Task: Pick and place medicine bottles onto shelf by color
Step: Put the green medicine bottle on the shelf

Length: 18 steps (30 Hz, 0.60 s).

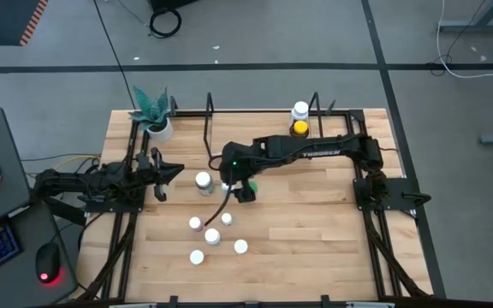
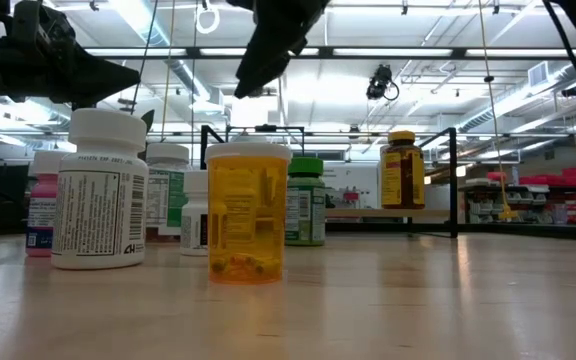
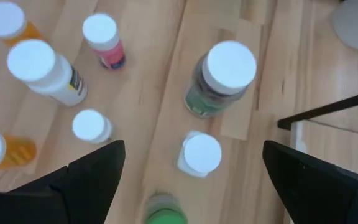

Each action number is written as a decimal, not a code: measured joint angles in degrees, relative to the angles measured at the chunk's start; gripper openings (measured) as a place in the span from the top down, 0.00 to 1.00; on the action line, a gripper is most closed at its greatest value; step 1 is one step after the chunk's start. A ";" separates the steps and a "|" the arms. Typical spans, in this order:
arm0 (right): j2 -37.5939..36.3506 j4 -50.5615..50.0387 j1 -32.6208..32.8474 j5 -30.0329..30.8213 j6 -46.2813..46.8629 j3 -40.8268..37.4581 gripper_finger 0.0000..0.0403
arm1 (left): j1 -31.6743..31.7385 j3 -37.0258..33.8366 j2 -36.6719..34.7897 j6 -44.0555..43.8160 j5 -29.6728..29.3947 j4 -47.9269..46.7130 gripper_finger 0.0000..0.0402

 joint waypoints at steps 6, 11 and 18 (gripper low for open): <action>1.84 -1.05 -0.53 0.17 0.86 -0.20 0.04 | 0.02 0.00 0.00 0.00 0.00 0.01 0.90; 5.52 -5.04 -0.55 0.37 1.36 -0.44 0.04 | 0.02 0.01 -0.02 -0.02 -0.02 0.17 0.92; 8.09 -10.03 -0.59 1.68 3.39 -0.44 0.04 | 0.02 0.01 0.00 0.00 0.01 0.07 0.92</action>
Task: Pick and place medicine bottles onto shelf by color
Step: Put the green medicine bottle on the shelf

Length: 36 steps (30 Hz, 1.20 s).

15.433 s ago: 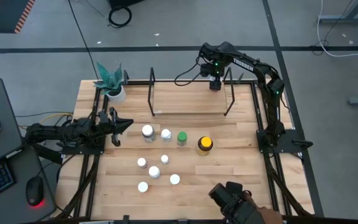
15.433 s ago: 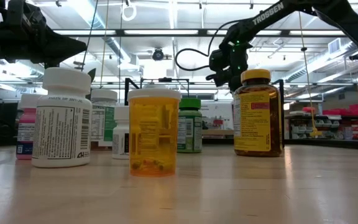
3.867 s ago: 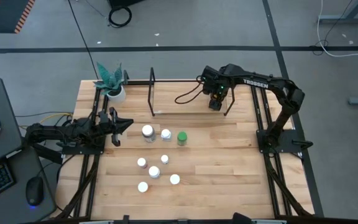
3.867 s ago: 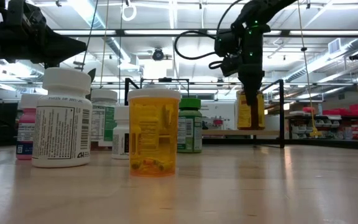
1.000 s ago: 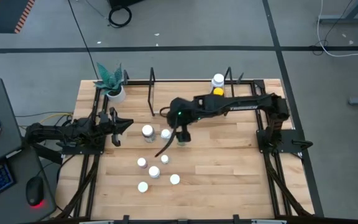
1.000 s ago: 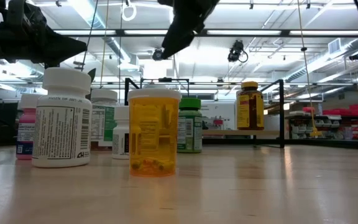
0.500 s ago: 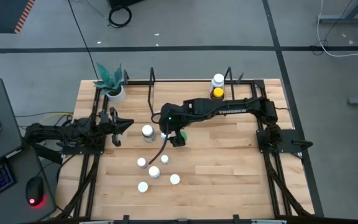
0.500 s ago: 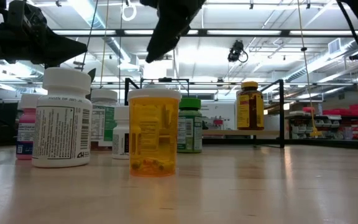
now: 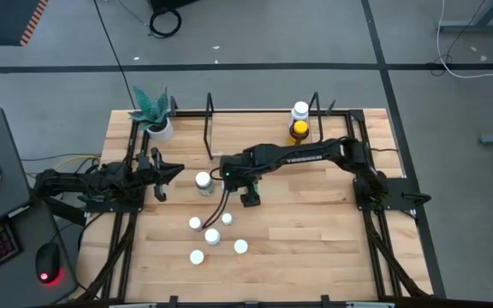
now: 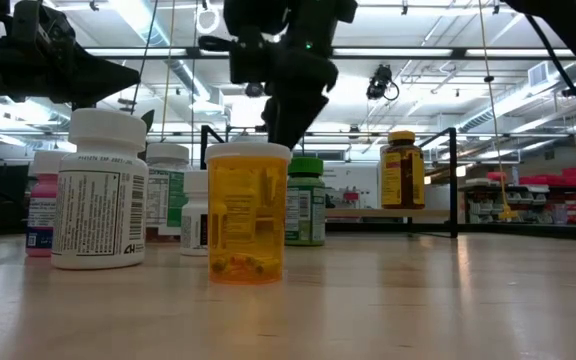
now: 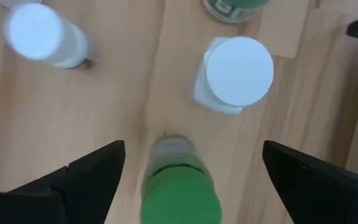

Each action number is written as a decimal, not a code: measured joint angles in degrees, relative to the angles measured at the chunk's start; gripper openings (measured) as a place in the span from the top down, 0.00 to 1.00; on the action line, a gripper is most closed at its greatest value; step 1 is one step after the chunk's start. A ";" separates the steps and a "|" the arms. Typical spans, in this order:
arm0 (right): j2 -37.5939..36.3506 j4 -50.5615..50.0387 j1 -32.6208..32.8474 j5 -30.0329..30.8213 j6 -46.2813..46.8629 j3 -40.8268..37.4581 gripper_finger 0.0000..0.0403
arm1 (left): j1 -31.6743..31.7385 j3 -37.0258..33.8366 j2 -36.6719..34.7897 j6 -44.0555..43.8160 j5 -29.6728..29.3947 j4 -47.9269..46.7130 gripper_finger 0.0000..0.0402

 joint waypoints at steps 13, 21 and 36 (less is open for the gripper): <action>-0.03 1.98 -0.11 -0.12 2.18 -6.11 0.05 | 0.00 0.00 -0.02 0.00 -0.01 -0.13 0.92; -0.03 7.31 -0.13 -0.20 2.64 -10.96 0.10 | 0.00 0.00 -0.02 -0.02 -0.03 -0.09 0.91; -0.03 6.75 -1.38 0.13 3.52 -10.95 0.36 | 0.00 0.00 -0.02 0.00 -0.01 -0.09 0.92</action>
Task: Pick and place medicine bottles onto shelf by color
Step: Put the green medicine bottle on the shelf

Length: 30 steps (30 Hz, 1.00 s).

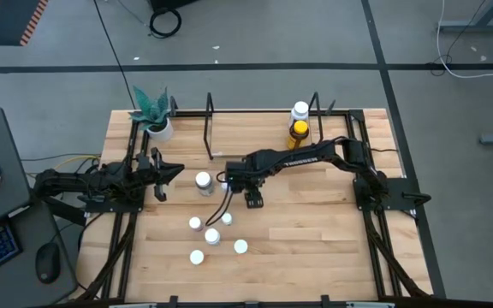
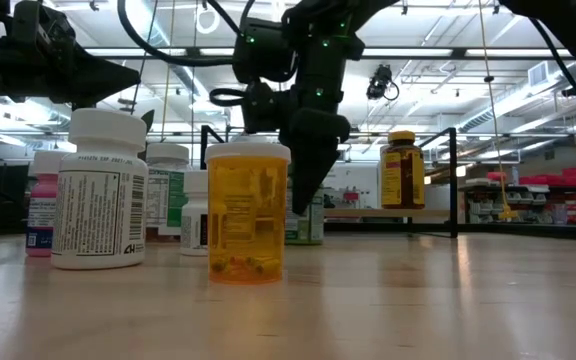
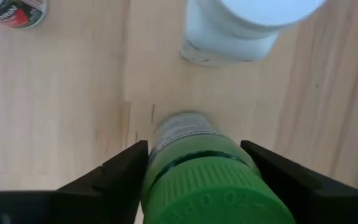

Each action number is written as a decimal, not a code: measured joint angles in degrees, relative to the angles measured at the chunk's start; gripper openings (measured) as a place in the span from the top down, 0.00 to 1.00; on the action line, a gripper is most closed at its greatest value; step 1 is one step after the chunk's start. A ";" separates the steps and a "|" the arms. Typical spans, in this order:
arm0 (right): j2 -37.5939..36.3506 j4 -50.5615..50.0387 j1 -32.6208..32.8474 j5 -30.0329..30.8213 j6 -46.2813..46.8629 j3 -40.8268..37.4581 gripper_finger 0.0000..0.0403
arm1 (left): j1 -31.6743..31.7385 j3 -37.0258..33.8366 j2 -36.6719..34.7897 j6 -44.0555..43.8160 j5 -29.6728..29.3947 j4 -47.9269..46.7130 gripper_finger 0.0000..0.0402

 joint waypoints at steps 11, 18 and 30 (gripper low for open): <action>-0.02 -5.53 -1.25 0.12 -1.41 2.52 0.41 | 0.00 0.00 0.00 0.00 0.00 0.00 0.91; -0.11 -12.78 -2.75 -0.31 -4.83 9.46 0.41 | 0.00 0.00 0.00 0.00 0.00 0.02 0.91; -0.11 -23.96 -11.21 -0.40 -10.60 19.23 0.40 | -0.01 0.00 0.00 0.00 0.00 0.02 0.91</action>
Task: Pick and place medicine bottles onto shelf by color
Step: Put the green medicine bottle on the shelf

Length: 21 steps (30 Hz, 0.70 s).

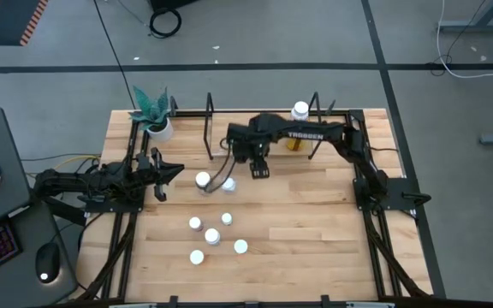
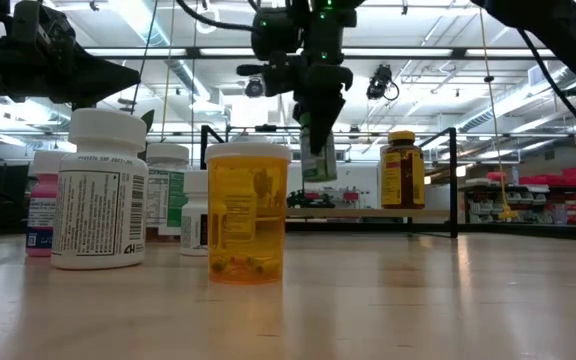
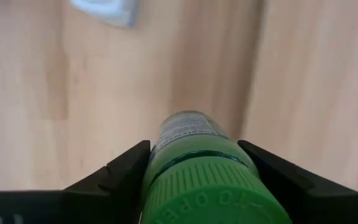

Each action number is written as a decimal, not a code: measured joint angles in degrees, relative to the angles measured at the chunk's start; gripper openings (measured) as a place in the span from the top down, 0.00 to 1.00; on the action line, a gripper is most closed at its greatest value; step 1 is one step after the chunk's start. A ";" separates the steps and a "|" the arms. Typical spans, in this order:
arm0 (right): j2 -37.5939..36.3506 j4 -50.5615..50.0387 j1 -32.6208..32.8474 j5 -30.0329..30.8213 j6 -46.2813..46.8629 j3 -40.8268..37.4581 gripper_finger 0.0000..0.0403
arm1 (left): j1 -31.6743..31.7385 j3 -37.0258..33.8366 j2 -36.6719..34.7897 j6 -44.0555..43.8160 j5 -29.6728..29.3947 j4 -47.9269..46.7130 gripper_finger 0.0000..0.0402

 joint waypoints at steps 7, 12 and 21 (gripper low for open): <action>0.02 -0.53 -7.61 0.06 -3.29 0.00 0.40 | 0.01 0.00 0.00 0.00 -0.02 0.00 0.91; 0.02 -0.08 -13.18 0.73 -4.68 0.00 0.40 | 0.01 -0.01 0.00 0.00 -0.02 0.00 0.93; 0.02 3.02 -20.79 1.12 -5.82 -0.26 0.40 | 0.00 -0.01 0.00 0.00 -0.02 0.00 0.91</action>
